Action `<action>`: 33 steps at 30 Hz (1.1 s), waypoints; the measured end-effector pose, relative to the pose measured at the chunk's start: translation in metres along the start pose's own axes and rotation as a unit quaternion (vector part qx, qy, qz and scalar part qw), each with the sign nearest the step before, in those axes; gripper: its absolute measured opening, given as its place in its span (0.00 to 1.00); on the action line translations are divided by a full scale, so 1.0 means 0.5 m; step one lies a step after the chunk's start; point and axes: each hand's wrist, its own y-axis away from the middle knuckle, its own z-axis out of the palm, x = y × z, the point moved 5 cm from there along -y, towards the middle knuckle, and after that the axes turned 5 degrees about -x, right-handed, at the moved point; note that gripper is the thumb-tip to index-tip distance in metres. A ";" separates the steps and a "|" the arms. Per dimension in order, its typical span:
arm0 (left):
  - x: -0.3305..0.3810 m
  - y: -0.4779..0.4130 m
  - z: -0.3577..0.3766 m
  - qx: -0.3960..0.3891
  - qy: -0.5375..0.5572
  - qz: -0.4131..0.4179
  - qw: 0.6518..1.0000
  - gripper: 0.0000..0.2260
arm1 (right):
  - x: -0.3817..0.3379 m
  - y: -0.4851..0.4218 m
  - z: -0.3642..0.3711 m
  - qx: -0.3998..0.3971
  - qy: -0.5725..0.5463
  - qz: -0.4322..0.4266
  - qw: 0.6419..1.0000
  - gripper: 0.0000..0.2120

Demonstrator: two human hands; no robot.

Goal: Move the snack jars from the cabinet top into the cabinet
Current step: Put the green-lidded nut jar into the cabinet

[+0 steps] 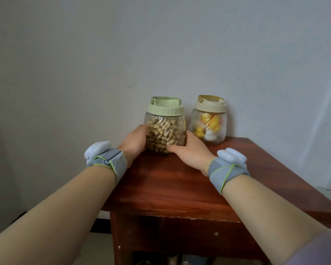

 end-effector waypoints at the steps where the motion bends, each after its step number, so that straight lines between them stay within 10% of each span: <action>1: -0.002 -0.001 -0.003 0.003 0.010 -0.007 1.000 0.18 | 0.002 -0.001 -0.001 -0.004 -0.011 0.004 1.000 0.30; 8: 0.005 0.049 -0.002 0.000 -0.028 -0.019 0.999 0.43 | 0.001 0.065 -0.030 -0.038 -0.082 0.033 0.995 0.37; 17: 0.037 0.210 0.038 -0.063 0.057 -0.019 0.996 0.31 | -0.026 0.244 -0.075 0.002 -0.030 0.022 0.999 0.59; 33: 0.073 0.492 0.088 -0.165 -0.003 0.064 0.984 0.17 | -0.004 0.515 -0.138 0.001 -0.015 -0.070 0.997 0.54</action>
